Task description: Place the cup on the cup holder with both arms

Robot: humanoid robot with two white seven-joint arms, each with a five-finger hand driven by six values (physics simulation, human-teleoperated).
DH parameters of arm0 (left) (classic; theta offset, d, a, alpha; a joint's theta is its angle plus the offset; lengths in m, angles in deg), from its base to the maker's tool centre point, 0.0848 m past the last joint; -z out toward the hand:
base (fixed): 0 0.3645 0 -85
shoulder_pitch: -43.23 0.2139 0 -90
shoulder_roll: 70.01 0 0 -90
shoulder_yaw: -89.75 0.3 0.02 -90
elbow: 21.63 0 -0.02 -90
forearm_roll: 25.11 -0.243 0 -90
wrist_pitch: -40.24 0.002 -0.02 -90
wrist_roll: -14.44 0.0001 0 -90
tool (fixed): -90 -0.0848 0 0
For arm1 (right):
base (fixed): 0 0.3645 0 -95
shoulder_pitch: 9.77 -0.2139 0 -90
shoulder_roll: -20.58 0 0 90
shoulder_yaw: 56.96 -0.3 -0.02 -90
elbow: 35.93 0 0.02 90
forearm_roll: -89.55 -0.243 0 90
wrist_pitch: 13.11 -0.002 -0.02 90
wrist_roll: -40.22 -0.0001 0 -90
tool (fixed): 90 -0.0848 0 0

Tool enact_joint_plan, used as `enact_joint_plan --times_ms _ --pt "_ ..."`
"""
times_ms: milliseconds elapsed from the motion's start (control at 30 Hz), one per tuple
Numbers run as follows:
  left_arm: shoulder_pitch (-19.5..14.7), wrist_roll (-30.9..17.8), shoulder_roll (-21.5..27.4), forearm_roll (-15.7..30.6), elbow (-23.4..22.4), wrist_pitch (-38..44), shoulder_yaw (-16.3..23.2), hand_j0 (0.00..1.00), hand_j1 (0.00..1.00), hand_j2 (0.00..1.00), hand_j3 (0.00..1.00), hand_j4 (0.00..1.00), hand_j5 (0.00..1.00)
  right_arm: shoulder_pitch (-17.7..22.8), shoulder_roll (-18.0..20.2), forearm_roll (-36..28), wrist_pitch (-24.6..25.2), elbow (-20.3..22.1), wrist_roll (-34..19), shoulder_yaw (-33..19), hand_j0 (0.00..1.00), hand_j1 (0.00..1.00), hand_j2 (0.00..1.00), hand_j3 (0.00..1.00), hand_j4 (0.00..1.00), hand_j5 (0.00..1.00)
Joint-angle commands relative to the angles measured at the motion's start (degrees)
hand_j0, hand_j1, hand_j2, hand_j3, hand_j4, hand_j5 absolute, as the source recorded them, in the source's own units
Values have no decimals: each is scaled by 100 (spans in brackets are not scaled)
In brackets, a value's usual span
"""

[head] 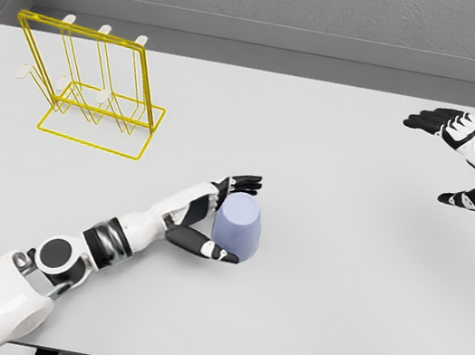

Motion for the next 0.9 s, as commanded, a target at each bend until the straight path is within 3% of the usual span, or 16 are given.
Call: enact_joint_plan --times_ms 0,67,100,167,533,867 --pt "0 -3 -34 14 6 19 17 96 96 96 96 96 96 0 8 -39 18 2 3 -1 100 100 100 100 100 100" --pt "0 -3 -95 14 -11 19 17 87 87 87 87 87 87 0 8 -39 18 2 3 -1 100 100 100 100 100 100" --pt "0 -3 -95 23 -11 19 8 77 77 77 77 77 77 9 8 -39 18 -7 3 -1 100 100 100 100 100 100" --pt "9 -3 -95 23 -11 19 8 71 71 71 71 71 71 9 8 -48 18 2 3 -1 100 100 100 100 100 100" --pt "18 -3 -86 14 77 -25 -36 70 70 70 70 70 70 44 8 -39 18 -7 3 -36 100 100 100 100 100 100" --pt "105 6 160 67 744 1 -414 70 70 70 70 70 70 44 8 -48 18 -86 3 -36 100 100 100 100 100 100"
